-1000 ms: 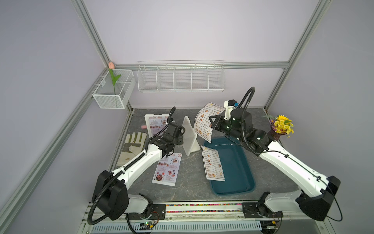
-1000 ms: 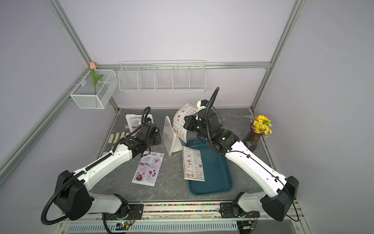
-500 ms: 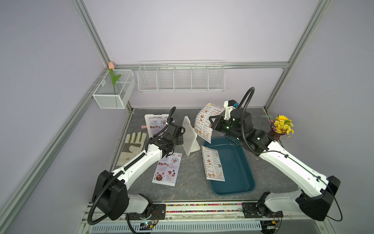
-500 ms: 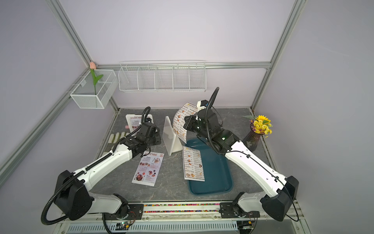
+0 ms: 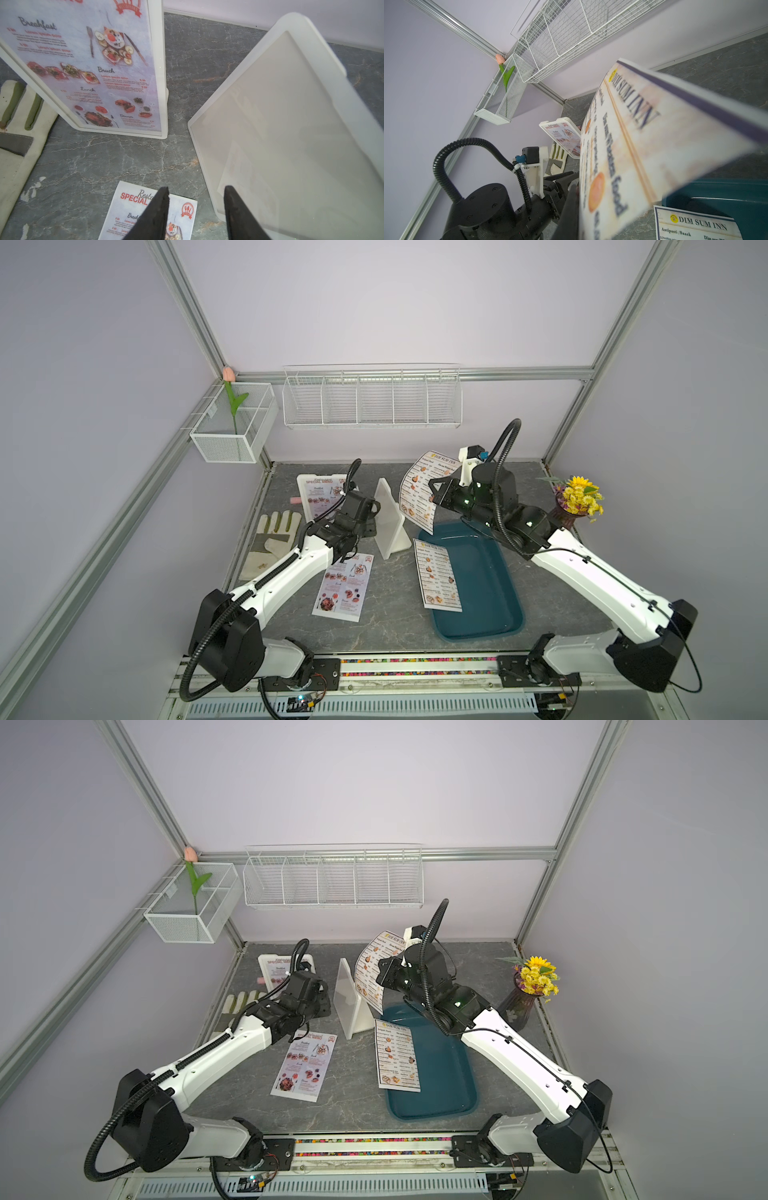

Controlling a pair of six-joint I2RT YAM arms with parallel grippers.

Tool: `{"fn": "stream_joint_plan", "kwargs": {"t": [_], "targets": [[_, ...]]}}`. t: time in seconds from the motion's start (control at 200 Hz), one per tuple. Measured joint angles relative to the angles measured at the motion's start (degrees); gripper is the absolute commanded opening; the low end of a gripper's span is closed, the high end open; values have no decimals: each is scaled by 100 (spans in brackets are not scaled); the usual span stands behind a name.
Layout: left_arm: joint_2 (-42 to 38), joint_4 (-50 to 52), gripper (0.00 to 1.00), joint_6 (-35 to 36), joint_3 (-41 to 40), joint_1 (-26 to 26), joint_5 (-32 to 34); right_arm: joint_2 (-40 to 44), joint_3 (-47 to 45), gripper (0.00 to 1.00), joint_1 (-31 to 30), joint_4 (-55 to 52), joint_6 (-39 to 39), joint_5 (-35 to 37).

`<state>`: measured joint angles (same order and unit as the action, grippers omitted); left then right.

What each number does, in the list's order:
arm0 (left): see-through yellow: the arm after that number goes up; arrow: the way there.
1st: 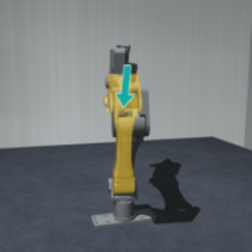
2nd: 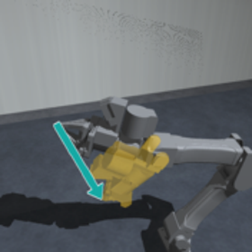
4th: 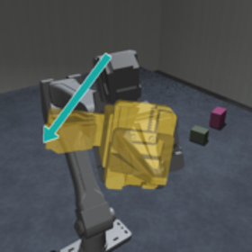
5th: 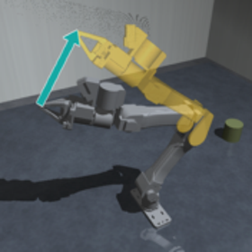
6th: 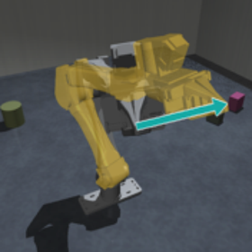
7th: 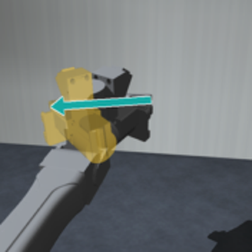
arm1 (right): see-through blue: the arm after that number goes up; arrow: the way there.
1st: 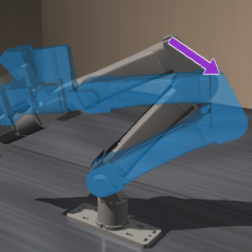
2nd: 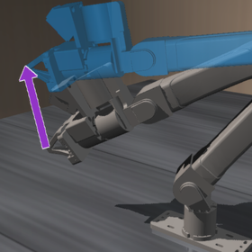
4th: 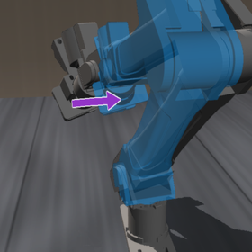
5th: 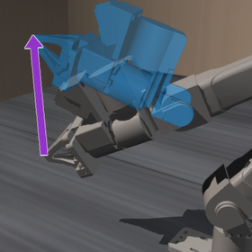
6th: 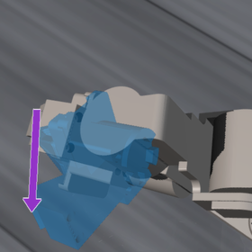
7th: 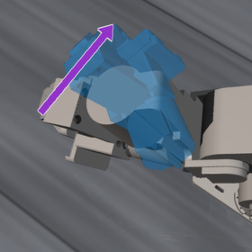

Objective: Replace the menus in the menu holders
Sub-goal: Insert the menu into the menu holder.

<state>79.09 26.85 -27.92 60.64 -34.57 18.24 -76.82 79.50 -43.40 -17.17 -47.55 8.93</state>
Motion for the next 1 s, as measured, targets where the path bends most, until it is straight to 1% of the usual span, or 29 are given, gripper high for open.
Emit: {"fn": "stream_joint_plan", "kwargs": {"t": [0.485, 0.715, 1.005], "targets": [[0, 2, 46, 2, -2, -13, 7, -116, 0, 7, 0, -20, 63, 4], [0, 15, 46, 61, 0, -256, 59, -411, 44, 7, 0, -20, 214, 4], [-127, 208, 46, 168, 28, -258, 271, -697, 212, 7, 20, 0, 535, 9]]}}
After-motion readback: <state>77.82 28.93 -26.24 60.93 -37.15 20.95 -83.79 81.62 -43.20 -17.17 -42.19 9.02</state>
